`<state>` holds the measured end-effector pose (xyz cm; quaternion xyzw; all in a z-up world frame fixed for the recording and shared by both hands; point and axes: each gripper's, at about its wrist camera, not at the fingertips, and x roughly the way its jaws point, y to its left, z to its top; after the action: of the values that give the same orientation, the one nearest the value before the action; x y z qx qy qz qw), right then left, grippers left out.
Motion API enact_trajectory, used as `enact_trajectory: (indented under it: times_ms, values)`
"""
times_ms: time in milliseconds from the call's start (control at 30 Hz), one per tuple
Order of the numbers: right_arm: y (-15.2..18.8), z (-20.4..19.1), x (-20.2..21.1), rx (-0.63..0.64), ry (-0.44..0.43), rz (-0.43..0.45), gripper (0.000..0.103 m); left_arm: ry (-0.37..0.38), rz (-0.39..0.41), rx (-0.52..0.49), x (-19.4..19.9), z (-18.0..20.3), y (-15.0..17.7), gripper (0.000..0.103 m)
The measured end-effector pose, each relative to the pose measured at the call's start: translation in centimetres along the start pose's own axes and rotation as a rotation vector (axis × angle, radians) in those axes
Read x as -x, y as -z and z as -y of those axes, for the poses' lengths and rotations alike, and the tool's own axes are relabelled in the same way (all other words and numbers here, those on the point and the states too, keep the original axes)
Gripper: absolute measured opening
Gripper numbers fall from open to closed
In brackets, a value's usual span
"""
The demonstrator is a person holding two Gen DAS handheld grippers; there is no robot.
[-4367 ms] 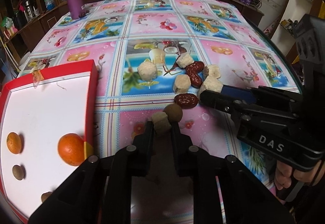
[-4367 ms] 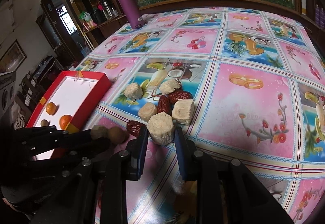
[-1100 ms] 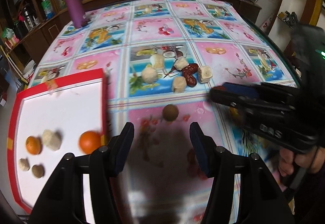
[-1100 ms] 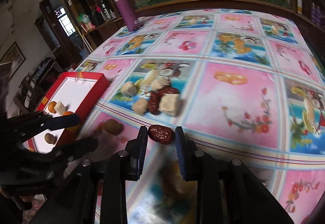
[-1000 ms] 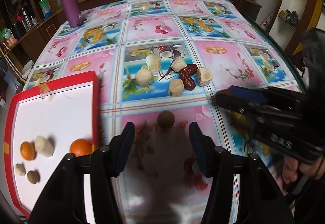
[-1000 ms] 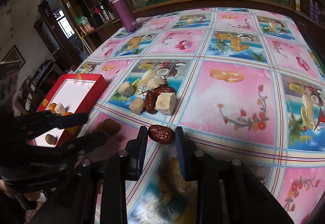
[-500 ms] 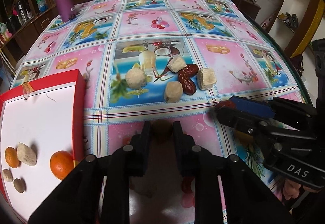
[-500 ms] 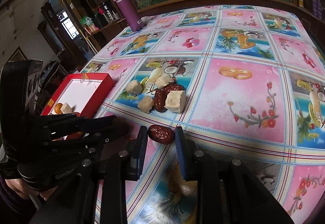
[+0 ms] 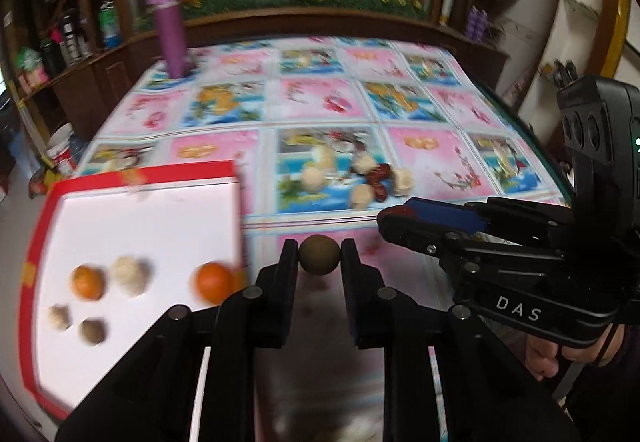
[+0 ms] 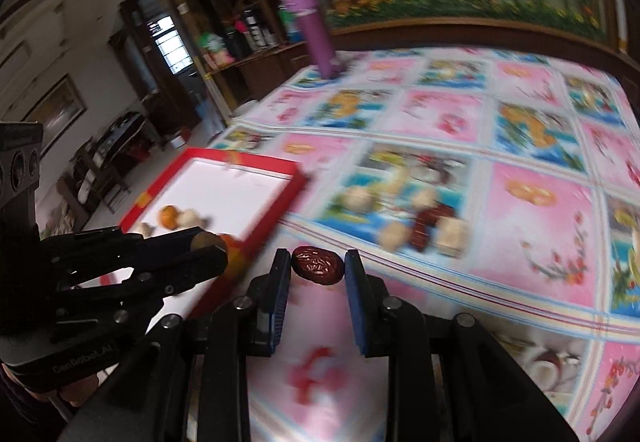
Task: Organize fruits
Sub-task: 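Grasp a red date with the right gripper while the left grasps a brown fruit, then lower the date and brown fruit into the white tray and open both grippers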
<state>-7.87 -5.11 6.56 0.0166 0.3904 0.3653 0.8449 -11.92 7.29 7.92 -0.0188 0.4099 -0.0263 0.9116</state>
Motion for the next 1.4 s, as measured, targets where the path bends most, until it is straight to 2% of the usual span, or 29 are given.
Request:
enact_trajectory:
  times_ms: [133, 333, 433, 567, 833, 1400]
  values:
    - [-0.7, -3.9, -1.3, 0.052, -0.044, -0.014, 0.026, -0.096, 0.048, 0.067, 3.2, -4.4, 1.6, 0.023]
    - [-0.8, -9.8, -4.9, 0.139, -0.084, -0.068, 0.026, -0.207, 0.072, 0.175, 6.1, -10.8, 4.2, 0.023]
    - [-0.6, -11.8, -6.9, 0.16, -0.086, -0.099, 0.026, -0.233, 0.063, 0.226, 6.4, -13.3, 5.7, 0.023]
    - [-0.4, -13.1, -8.9, 0.174, -0.062, -0.132, 0.026, -0.242, 0.048, 0.268, 6.2, -15.5, 7.2, 0.023]
    - [0.0, -13.9, -11.2, 0.185, -0.017, -0.184, 0.026, -0.227, 0.002, 0.305, 4.3, -17.6, 8.3, 0.023]
    - [0.4, -14.7, -12.3, 0.202, 0.01, -0.217, 0.026, -0.223, -0.05, 0.329, 2.1, -18.6, 8.6, 0.023]
